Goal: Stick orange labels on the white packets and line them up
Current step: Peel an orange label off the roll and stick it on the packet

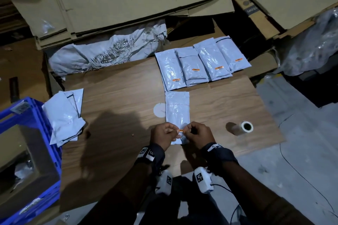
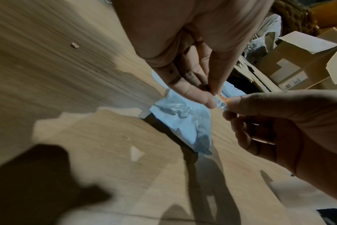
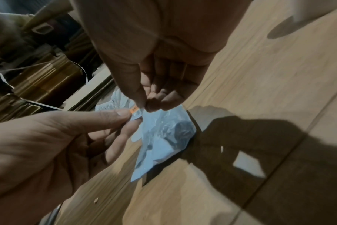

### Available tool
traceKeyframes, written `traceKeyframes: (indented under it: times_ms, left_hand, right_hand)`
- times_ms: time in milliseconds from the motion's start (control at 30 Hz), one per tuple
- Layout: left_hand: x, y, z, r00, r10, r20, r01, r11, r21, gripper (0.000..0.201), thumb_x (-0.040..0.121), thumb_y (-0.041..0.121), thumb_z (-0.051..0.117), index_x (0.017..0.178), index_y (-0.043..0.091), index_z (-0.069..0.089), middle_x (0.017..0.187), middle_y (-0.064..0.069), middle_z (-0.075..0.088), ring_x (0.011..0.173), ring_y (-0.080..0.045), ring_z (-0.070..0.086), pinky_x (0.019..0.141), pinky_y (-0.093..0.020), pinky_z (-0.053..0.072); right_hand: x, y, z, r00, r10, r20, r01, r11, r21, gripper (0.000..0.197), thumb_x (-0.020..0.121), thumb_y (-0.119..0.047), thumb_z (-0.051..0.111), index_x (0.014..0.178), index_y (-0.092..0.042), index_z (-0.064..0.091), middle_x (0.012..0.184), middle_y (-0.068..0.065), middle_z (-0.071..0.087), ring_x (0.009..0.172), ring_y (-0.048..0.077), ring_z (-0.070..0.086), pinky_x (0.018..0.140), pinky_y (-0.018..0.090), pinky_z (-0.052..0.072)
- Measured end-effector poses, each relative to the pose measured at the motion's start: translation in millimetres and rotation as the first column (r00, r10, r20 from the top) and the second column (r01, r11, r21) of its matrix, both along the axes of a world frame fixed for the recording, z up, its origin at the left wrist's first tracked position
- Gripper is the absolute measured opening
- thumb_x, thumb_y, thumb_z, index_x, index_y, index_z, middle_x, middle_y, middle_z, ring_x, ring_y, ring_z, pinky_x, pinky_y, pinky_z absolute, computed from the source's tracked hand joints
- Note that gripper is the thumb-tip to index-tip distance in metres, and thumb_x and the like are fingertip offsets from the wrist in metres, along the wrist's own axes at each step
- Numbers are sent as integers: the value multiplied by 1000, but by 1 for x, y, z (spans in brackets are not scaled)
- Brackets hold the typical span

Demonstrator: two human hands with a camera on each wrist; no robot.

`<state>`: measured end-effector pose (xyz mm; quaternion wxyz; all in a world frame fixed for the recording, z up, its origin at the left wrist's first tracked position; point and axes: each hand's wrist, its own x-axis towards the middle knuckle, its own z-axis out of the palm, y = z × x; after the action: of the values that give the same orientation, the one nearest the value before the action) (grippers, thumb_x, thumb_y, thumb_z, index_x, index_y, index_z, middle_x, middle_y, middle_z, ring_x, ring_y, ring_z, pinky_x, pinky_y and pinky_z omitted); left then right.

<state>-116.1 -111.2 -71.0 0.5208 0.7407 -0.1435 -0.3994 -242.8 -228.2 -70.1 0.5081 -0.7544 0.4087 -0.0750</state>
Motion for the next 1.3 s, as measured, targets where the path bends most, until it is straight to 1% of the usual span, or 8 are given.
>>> traceKeyframes:
  times_ms: [167,267,400,633,900,1033,1200,1300]
  left_hand:
    - [9,-1,-17,995,-21,96,12,996,84,14,86,-1,72,79,11,73,69,-6,74,64,-18,74,60,-30,56]
    - [12,-1,-26,968,-88,234,55,988,144,16,80,8,79,72,22,75,65,6,71,65,-9,68,62,-25,55]
    - [11,-1,-35,949,-113,294,62,982,176,12,77,9,83,74,19,77,68,8,72,66,-3,66,67,-21,54]
    - [13,-3,-44,919,-197,342,109,959,260,13,77,11,81,72,20,75,66,7,70,62,-4,63,60,-18,48]
    - [15,-1,-50,898,-196,395,84,955,283,29,73,23,86,78,24,57,66,1,62,64,-15,61,57,-28,48]
    - [19,5,-58,914,-153,376,52,963,265,44,69,34,91,85,21,52,66,-4,62,61,-18,61,55,-31,47]
    - [22,8,-63,935,-124,333,43,970,240,47,69,30,93,92,16,55,66,0,59,61,-14,57,58,-28,47]
    - [24,11,-64,948,-90,306,18,973,231,51,68,41,93,95,18,55,68,2,57,64,-12,58,59,-26,49]
  right_hand:
    - [16,0,-7,996,14,-90,-12,1000,29,25,81,-11,77,64,-23,63,59,-7,65,54,-7,57,58,16,43]
    - [21,1,-15,994,-36,-105,45,995,86,13,78,-15,80,74,-15,68,65,2,71,59,7,64,60,23,50]
    - [20,3,-28,990,-73,-120,88,988,125,27,75,-17,86,85,-22,62,72,11,70,70,24,71,66,33,55]
    - [21,4,-35,986,-62,-157,81,990,118,30,80,-14,83,94,-16,56,63,-6,60,52,-2,57,52,11,39]
    - [24,6,-38,963,-56,-264,79,994,76,34,77,-27,76,92,-25,46,70,-2,69,69,20,65,63,34,50]
    - [16,2,-38,960,-65,-272,86,994,67,38,77,-36,77,94,-22,46,76,0,65,74,25,62,61,35,45]
    - [8,2,-39,978,-32,-205,45,997,59,30,80,-25,71,97,-22,47,73,2,65,74,29,63,69,39,51]
    - [8,4,-38,980,-71,-184,88,993,85,42,79,-40,79,98,-20,47,73,2,65,71,25,64,67,37,50]
